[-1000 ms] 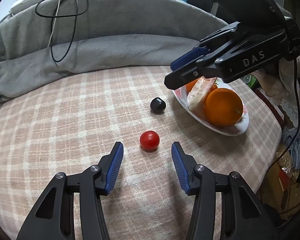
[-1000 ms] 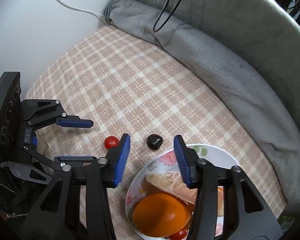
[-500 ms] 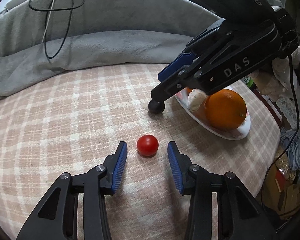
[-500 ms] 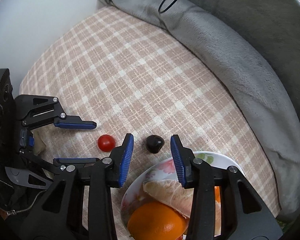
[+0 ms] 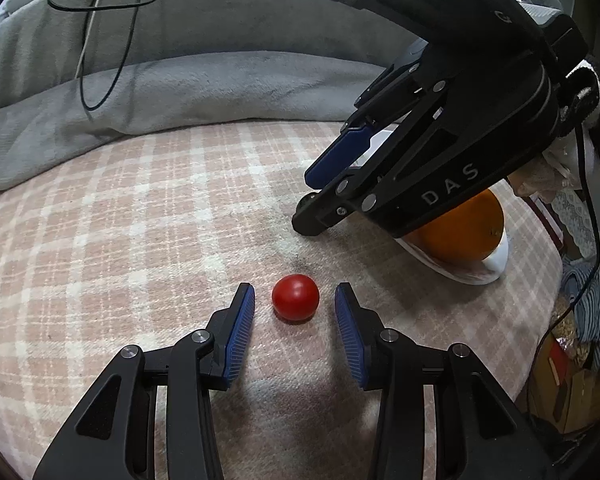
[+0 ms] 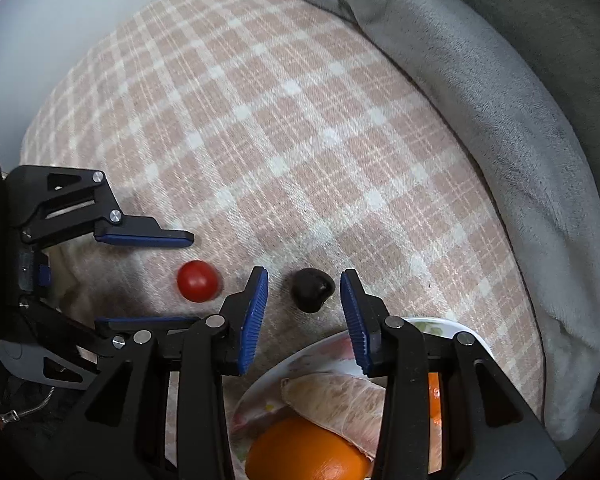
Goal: Organize fruits
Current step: 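Move the left tool to the red tomato while the right tool reaches the dark grape, then grasp the red tomato with the left tool while the right tool grasps the dark grape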
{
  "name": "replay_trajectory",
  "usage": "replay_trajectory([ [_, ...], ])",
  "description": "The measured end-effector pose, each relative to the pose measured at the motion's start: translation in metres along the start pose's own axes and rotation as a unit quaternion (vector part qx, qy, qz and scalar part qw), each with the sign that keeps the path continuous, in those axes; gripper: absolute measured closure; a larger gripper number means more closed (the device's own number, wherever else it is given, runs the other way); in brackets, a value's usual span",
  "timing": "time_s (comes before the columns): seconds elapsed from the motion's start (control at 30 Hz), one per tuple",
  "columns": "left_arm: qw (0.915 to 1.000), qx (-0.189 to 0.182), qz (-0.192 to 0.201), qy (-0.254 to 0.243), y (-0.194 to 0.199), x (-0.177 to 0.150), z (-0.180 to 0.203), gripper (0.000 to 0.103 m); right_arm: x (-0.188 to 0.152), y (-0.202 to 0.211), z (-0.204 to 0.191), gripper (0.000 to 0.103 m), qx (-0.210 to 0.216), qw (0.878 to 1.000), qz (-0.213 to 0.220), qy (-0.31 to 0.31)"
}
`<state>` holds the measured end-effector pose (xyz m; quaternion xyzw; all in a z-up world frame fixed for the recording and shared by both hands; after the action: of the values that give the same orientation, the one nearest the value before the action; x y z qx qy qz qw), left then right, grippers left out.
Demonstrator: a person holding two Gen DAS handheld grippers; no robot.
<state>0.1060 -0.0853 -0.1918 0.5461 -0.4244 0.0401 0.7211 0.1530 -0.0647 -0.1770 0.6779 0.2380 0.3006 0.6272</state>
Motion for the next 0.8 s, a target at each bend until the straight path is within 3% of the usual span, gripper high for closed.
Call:
replay_trajectory([
  [0.4, 1.0, 0.003, -0.008, -0.003, -0.013, 0.006, -0.001, 0.07, 0.0, -0.016, 0.006, 0.073, -0.011, 1.0, -0.013, 0.003],
  [0.53, 0.9999, 0.007, -0.011, -0.006, -0.017, 0.01, -0.002, 0.079, 0.0, -0.019, 0.0, 0.078, -0.016, 1.0, -0.021, 0.013],
  [0.8, 0.9999, 0.01, -0.006, -0.003, -0.016, 0.009, -0.003, 0.08, 0.001, -0.016, 0.0, 0.079, -0.027, 1.0, -0.006, 0.011],
])
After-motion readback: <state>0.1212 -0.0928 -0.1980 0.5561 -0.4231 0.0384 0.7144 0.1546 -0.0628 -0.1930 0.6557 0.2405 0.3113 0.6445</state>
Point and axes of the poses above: each gripper's, at about its wrist camera, not at the fingertips, and y roughly against the way its jaws point, z to its right, x to its top, the point moved 3 cm from there along -y, roughly the way its jaws point, and after that the axes turned 12 degrees about -y, right-handed, at the moved point
